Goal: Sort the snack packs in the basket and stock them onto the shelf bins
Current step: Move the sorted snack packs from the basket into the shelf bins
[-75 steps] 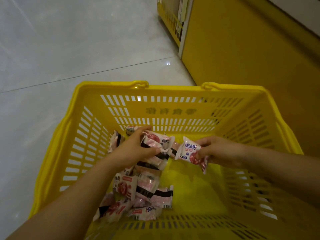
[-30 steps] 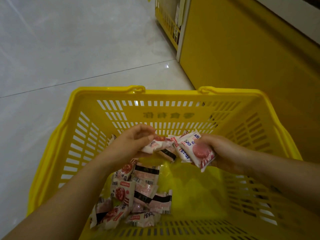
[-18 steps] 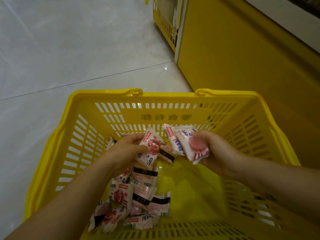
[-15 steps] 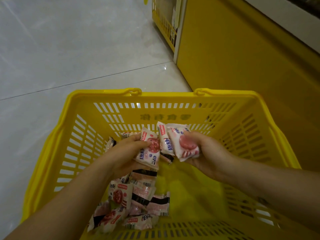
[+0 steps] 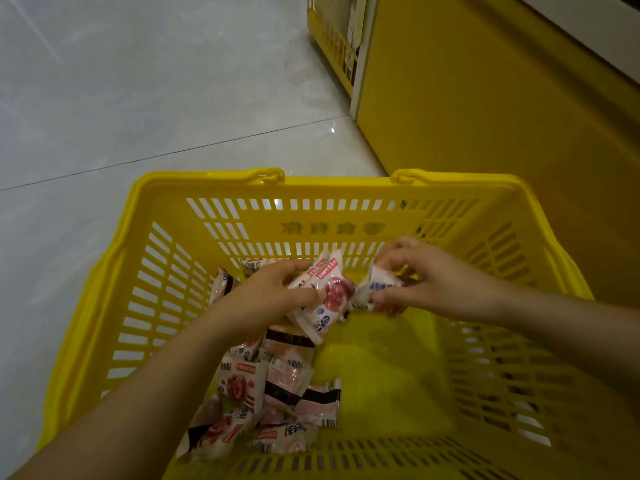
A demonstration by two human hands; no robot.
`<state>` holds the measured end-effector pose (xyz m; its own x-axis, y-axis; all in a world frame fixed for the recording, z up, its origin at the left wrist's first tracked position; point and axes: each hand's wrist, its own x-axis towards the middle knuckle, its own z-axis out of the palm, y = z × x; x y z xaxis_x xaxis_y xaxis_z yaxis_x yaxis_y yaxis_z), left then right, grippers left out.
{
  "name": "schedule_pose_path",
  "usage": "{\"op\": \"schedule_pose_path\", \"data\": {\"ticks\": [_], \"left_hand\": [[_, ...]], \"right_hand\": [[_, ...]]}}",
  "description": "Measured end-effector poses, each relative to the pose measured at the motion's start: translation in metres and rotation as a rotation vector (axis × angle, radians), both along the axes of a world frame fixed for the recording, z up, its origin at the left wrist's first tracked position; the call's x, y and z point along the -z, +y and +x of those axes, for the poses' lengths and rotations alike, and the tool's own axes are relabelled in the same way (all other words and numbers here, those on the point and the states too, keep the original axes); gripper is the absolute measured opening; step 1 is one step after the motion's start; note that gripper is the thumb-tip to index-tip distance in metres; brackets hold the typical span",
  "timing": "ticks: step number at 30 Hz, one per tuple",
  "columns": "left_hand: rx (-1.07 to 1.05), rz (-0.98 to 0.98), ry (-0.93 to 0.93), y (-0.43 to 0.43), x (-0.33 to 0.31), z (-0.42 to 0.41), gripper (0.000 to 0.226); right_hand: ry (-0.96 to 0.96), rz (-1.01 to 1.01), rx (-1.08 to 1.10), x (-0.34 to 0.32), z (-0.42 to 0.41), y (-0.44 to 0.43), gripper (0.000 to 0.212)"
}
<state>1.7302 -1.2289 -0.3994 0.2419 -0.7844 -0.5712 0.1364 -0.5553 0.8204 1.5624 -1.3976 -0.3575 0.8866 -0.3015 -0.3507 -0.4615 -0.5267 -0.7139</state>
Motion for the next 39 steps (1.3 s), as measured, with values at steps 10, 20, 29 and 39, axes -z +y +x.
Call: {"op": "schedule_pose_path", "data": {"ticks": [10,20,29,39], "left_hand": [[0.259,-0.09,-0.452,-0.004,0.002,-0.019,0.045],[-0.201,-0.197,0.079,-0.015,0.001,-0.03,0.051],[-0.387,-0.377,0.378,-0.03,-0.005,-0.041,0.065],[-0.399,-0.626,0.082,-0.047,-0.067,-0.08,0.047]], "right_hand": [[-0.004,-0.302,-0.504,0.022,-0.002,0.02,0.035],[-0.166,-0.018,-0.066,0.032,-0.013,0.038,0.028],[-0.409,0.371,0.461,0.016,0.001,0.037,0.016],[-0.43,0.209,0.406,-0.063,-0.016,0.04,0.041]]}}
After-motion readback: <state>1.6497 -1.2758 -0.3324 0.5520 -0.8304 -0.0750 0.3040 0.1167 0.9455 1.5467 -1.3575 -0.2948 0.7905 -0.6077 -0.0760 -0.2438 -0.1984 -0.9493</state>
